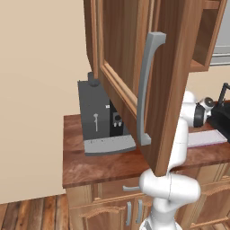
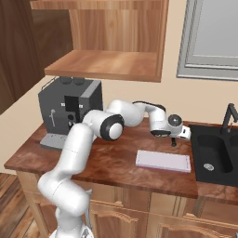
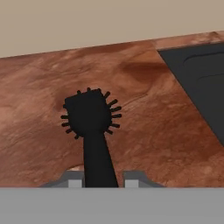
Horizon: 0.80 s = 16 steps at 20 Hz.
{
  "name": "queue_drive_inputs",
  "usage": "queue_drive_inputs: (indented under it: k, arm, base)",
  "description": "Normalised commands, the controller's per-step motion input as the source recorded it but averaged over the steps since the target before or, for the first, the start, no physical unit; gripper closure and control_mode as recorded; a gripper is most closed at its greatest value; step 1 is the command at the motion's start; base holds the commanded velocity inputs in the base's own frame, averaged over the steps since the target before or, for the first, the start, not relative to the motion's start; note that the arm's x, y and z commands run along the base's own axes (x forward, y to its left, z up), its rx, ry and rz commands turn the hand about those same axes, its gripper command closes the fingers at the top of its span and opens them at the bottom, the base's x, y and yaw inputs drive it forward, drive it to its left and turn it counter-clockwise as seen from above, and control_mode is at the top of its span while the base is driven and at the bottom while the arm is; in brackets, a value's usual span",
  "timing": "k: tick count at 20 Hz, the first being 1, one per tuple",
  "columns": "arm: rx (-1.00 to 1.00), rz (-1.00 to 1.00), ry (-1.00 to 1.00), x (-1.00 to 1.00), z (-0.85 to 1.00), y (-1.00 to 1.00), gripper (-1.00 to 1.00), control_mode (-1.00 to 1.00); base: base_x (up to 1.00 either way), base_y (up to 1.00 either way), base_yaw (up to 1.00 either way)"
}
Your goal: Open the cabinet. Pick the dish brush and place it next to the sink. Then close the cabinet.
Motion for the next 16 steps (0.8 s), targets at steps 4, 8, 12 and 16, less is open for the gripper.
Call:
queue_drive_inputs:
  k: [4,8,12,16]
  arm:
    - [0.0,0.0,0.0,0.08,-0.19,-0.14,1.0,-1.0]
    - [0.0,0.0,0.0,0.06,-0.09,-0.08,1.0,-1.0]
    - [0.0,0.0,0.0,0.0,0.0,0.0,-1.0,-1.0]
    - [0.0,0.0,0.0,0.0,0.0,0.0,-1.0,-1.0]
  base:
    - [0.0,0.0,0.0]
    - [0.0,0.0,0.0]
    - [0.0,0.0,0.0]
    - [0.0,0.0,0.0]
